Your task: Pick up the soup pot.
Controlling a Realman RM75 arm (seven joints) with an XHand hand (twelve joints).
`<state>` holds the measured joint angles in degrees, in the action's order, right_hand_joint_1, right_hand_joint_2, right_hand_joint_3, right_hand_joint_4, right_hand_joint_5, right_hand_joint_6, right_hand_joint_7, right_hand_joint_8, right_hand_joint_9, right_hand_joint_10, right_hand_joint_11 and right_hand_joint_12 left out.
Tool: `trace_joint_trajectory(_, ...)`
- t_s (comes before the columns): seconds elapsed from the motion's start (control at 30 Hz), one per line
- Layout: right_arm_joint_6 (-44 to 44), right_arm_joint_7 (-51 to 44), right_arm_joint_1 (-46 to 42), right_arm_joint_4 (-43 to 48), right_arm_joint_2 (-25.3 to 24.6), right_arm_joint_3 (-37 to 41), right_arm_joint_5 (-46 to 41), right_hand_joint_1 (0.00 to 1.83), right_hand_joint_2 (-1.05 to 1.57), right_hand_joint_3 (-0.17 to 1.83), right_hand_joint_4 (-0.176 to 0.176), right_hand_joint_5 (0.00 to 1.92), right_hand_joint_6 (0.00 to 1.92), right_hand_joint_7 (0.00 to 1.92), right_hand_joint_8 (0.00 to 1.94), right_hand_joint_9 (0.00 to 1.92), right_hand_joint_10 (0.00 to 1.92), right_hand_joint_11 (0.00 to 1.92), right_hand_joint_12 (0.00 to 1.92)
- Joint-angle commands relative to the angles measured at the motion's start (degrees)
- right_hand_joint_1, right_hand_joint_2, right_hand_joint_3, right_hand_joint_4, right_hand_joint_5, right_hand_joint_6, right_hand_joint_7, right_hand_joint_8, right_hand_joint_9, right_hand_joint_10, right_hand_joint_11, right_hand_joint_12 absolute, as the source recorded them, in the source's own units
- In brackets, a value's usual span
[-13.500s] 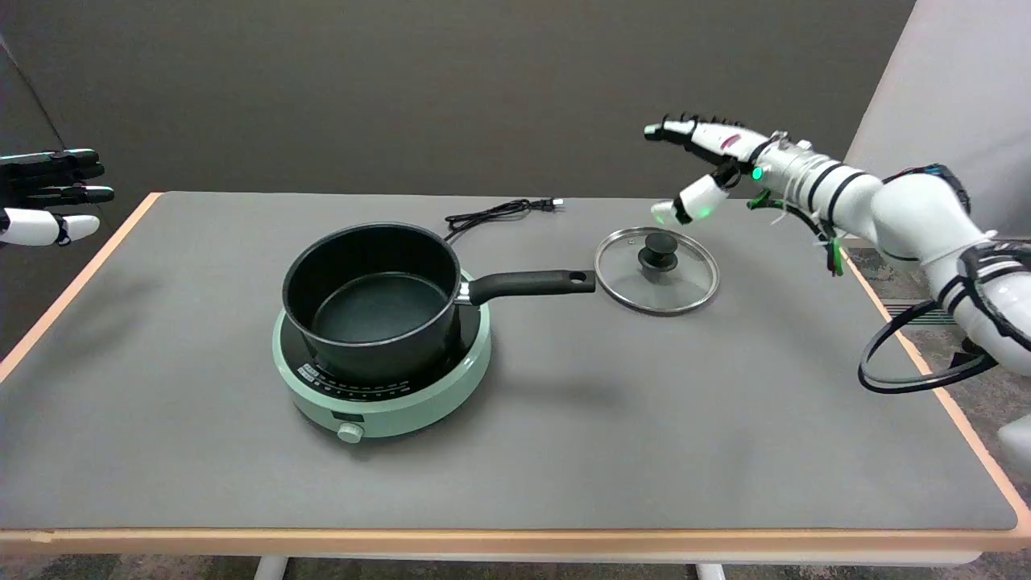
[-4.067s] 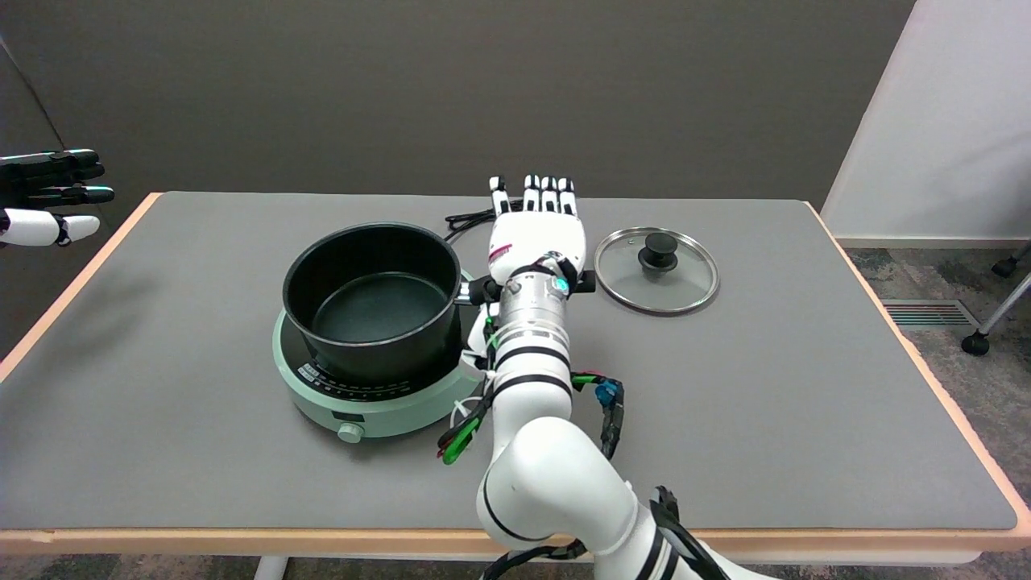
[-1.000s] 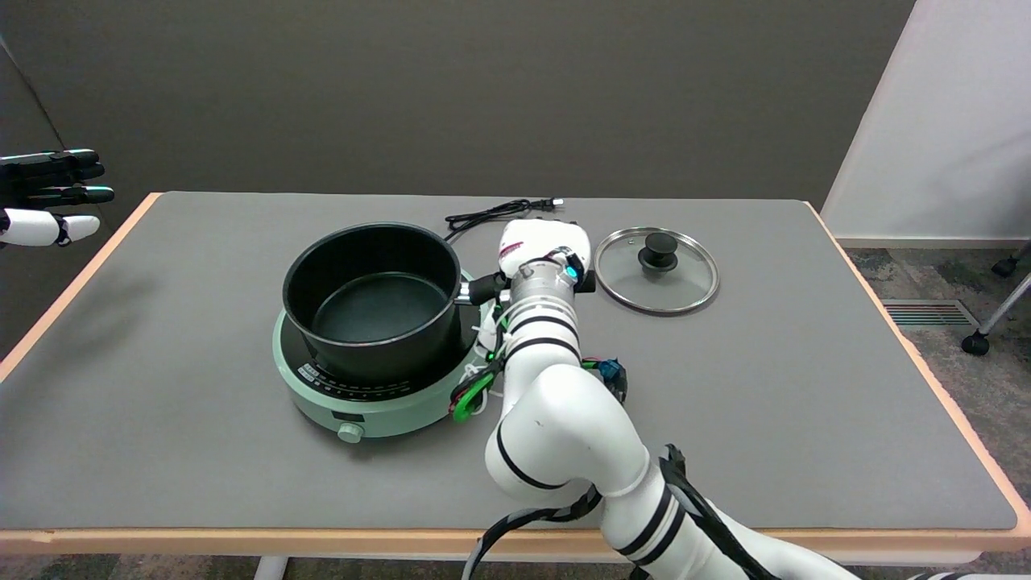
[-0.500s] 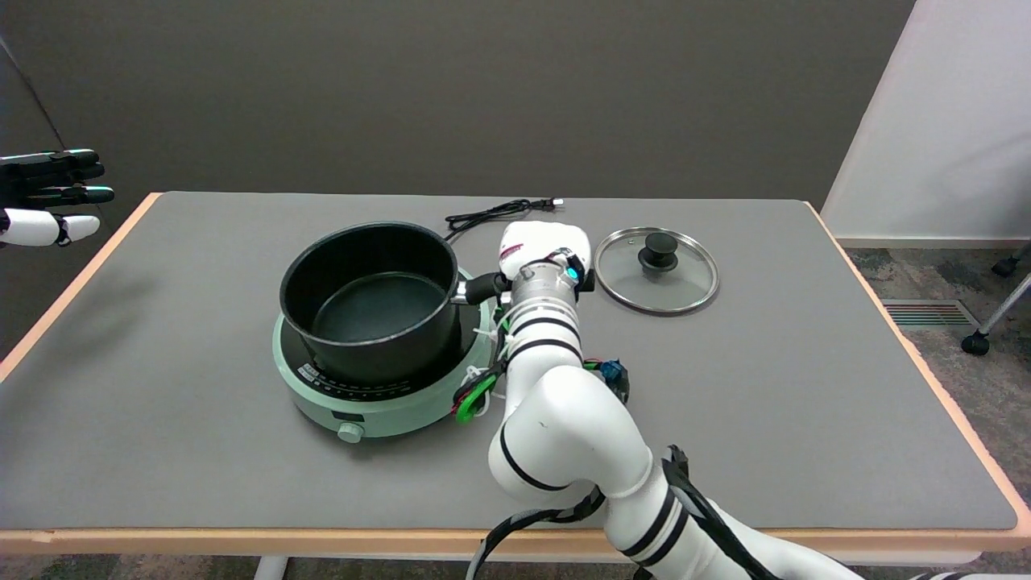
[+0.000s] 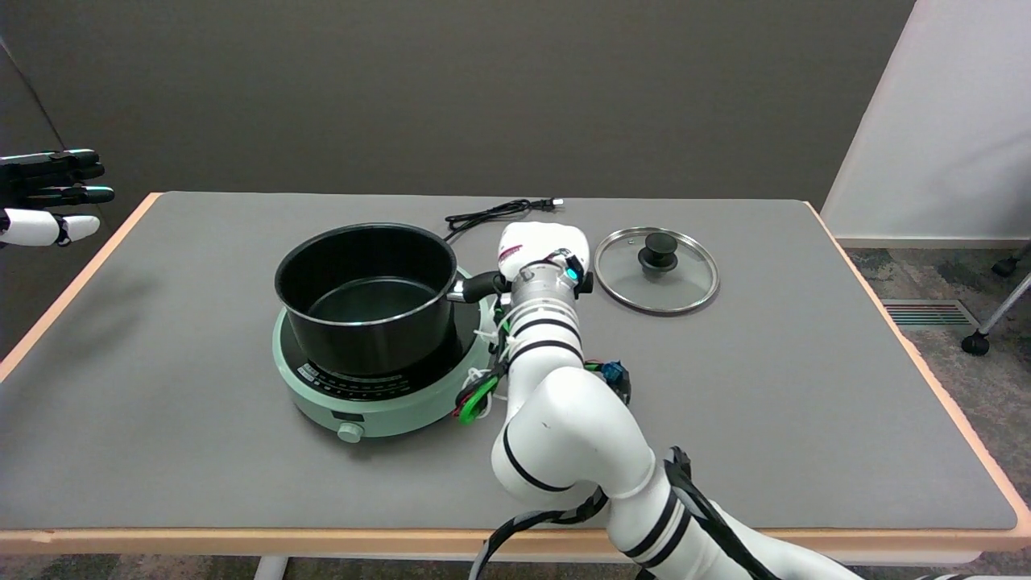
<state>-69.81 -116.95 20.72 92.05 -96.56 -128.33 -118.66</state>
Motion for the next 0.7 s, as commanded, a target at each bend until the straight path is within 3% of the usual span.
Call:
trace_joint_trajectory(0.03, 1.51, 0.06, -0.65, 0.56, 0.54, 0.88, -0.08, 1.09, 0.58, 0.78, -0.048, 1.81, 1.81, 1.81, 1.81, 1.81, 1.81, 1.81, 1.81)
trace_joint_trajectory(0.17, 1.59, 0.3, -1.05, 1.3, 0.91, 1.25, 0.14, 0.98, 0.85, 0.79, -0.061, 1.81, 1.81, 1.81, 1.81, 1.81, 1.81, 1.81, 1.81)
trace_joint_trajectory(0.2, 1.59, 0.38, -1.13, 1.38, 0.99, 1.33, 0.14, 0.95, 0.85, 0.84, -0.068, 1.81, 1.81, 1.81, 1.81, 1.81, 1.81, 1.81, 1.81)
trace_joint_trajectory(0.23, 1.59, 0.43, -1.24, 1.49, 1.07, 1.41, 0.16, 0.91, 0.69, 1.05, -0.074, 1.82, 1.82, 1.82, 1.82, 1.82, 1.82, 1.82, 1.82)
trace_joint_trajectory(0.27, 1.62, 0.43, -1.37, 1.65, 1.15, 1.46, 0.22, 0.87, 0.67, 1.12, -0.059, 1.83, 1.83, 1.83, 1.83, 1.83, 1.83, 1.83, 1.83)
trace_joint_trajectory(0.33, 1.73, 0.43, -1.53, 1.97, 1.53, 1.57, 0.29, 0.71, 0.94, 0.76, -0.046, 1.84, 1.84, 1.84, 1.84, 1.84, 1.84, 1.84, 1.84)
trace_joint_trajectory(0.43, 2.29, 0.43, -1.66, 2.15, 2.11, 1.62, 0.38, 0.61, 1.2, 0.51, -0.05, 1.85, 1.85, 1.85, 1.85, 1.85, 1.85, 1.85, 1.85)
trace_joint_trajectory(0.5, 3.29, 0.43, -1.74, 2.23, 2.49, 1.62, 0.27, 0.61, 1.31, 0.4, -0.054, 1.85, 1.85, 1.85, 1.85, 1.85, 1.85, 1.85, 1.85)
trace_joint_trajectory(0.57, 3.97, 0.43, -1.77, 2.23, 2.86, 1.73, 0.22, 0.74, 1.31, 0.26, -0.052, 1.85, 1.85, 1.85, 1.85, 1.85, 1.85, 1.85, 1.85)
trace_joint_trajectory(0.7, 4.96, 0.43, -2.06, 2.51, 3.58, 2.05, 0.4, 0.87, 1.18, 0.56, -0.063, 1.83, 1.83, 1.83, 1.83, 1.83, 1.83, 1.83, 1.83)
